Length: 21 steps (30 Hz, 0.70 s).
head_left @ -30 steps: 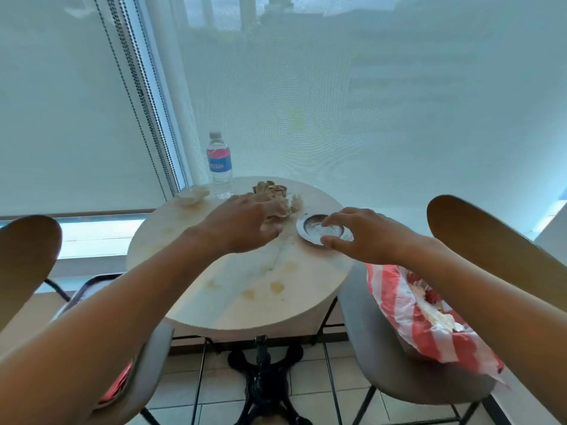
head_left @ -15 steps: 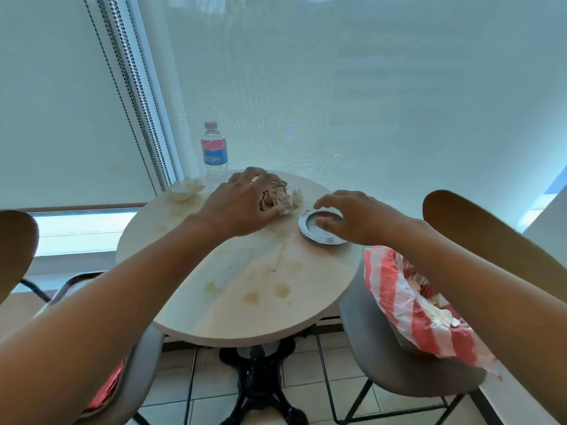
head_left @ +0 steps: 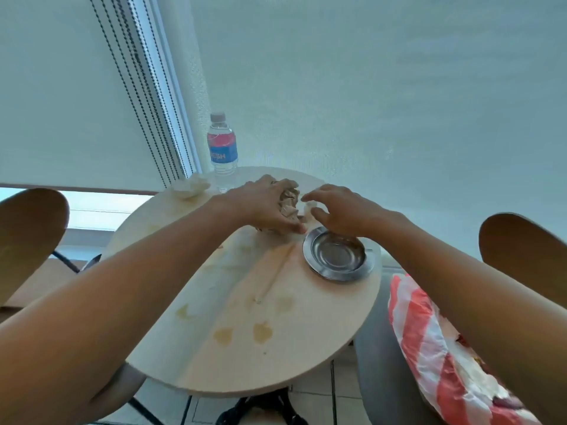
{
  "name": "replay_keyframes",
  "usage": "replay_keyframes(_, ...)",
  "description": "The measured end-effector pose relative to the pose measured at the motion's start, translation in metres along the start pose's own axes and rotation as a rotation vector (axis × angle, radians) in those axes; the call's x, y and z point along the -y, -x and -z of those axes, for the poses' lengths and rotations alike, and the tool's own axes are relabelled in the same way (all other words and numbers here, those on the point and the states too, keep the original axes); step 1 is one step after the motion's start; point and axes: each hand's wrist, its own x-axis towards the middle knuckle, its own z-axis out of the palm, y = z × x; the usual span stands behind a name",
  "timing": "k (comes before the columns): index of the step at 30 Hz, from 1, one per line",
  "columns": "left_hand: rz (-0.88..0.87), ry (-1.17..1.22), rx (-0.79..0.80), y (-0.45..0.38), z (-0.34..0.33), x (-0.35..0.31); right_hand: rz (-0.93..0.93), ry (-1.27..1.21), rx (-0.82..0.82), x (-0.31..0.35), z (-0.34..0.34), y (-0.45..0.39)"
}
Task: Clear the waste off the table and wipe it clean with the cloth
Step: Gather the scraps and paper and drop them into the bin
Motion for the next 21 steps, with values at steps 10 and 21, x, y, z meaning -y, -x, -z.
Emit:
replay_keyframes(10, -0.007, 0.079, -0.019, -0.017, -0.006, -0.002, 0.077, -0.021, 0.013, -0.012, -0.015, -0.032)
replay_keyframes(21, -0.23, 0.128, -0.274, -0.011, 0.012, 0.029, 0.057, -0.081, -0.095, 0.004, -0.01, -0.031)
